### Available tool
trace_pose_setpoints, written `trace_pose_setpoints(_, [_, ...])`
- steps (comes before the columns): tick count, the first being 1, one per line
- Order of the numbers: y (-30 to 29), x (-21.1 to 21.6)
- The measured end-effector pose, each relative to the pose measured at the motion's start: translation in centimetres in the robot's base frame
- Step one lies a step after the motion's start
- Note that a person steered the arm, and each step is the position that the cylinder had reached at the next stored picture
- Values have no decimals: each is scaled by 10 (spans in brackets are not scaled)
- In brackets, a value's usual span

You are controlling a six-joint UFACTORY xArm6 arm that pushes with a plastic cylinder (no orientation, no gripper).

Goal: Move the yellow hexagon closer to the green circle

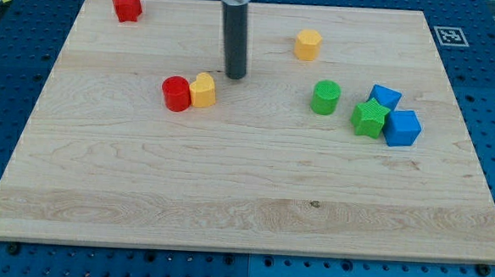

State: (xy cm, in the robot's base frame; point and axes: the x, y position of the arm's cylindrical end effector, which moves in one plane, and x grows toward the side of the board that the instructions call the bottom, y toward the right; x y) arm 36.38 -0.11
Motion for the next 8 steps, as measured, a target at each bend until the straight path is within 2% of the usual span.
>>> trace_pose_setpoints(2, [113, -6])
trace_pose_setpoints(3, [161, -26])
trace_pose_setpoints(4, [162, -90])
trace_pose_setpoints(5, [110, -99])
trace_pose_setpoints(6, [68, -77])
trace_pose_setpoints(7, [68, -73])
trace_pose_setpoints(8, [77, -41])
